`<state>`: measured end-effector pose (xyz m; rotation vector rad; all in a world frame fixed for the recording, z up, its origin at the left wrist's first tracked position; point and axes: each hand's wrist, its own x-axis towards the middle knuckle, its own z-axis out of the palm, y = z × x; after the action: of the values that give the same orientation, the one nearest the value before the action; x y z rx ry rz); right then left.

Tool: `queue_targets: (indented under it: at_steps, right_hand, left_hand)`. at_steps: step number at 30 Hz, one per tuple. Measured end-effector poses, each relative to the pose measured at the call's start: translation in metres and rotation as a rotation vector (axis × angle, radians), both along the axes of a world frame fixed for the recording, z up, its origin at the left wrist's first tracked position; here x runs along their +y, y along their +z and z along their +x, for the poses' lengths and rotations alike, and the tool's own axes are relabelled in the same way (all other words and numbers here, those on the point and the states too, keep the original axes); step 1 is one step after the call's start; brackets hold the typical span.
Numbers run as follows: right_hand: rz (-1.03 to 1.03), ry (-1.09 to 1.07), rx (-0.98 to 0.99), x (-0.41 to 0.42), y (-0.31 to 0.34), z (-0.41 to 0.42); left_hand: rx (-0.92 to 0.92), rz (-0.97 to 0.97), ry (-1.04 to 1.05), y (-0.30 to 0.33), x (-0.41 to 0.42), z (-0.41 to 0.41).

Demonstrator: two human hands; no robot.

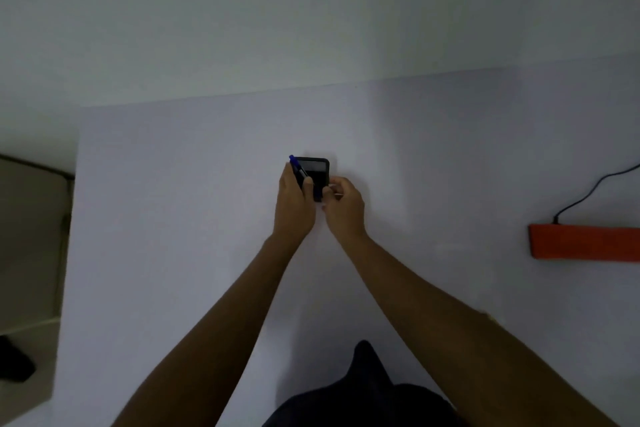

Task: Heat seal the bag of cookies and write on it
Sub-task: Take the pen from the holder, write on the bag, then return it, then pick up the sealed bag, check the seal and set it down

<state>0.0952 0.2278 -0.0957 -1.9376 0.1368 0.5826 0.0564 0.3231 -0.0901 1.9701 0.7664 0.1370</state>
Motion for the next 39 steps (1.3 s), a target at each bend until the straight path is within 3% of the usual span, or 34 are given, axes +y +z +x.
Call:
queue_targets:
  at_steps: [9, 14, 18, 22, 27, 32, 39]
  right_hand:
    - [-0.006, 0.025, -0.093, 0.015, -0.001, 0.023]
    - [-0.060, 0.010, -0.165, -0.023, 0.010, 0.009]
    - [-0.101, -0.046, -0.209, -0.085, 0.012, -0.018]
    - [-0.151, -0.139, -0.206, -0.151, 0.003, -0.056]
    - [-0.224, -0.185, -0.175, -0.212, -0.015, -0.101]
    - [-0.203, -0.117, -0.159, -0.245, -0.024, -0.124]
    - [-0.133, -0.050, -0.091, -0.257, -0.035, -0.129]
  left_hand:
    - [0.025, 0.040, 0.028, 0.001, 0.008, 0.029]
    - [0.091, 0.253, 0.076, 0.014, -0.021, 0.002]
    - [0.039, 0.261, -0.048, 0.016, -0.067, -0.030]
    - [0.096, 0.128, -0.261, 0.007, -0.131, -0.065]
    - [0.222, -0.001, -0.372, -0.015, -0.182, -0.088]
    - [0.305, 0.042, -0.509, -0.032, -0.205, -0.094]
    - [0.334, 0.172, -0.427, -0.039, -0.215, -0.085]
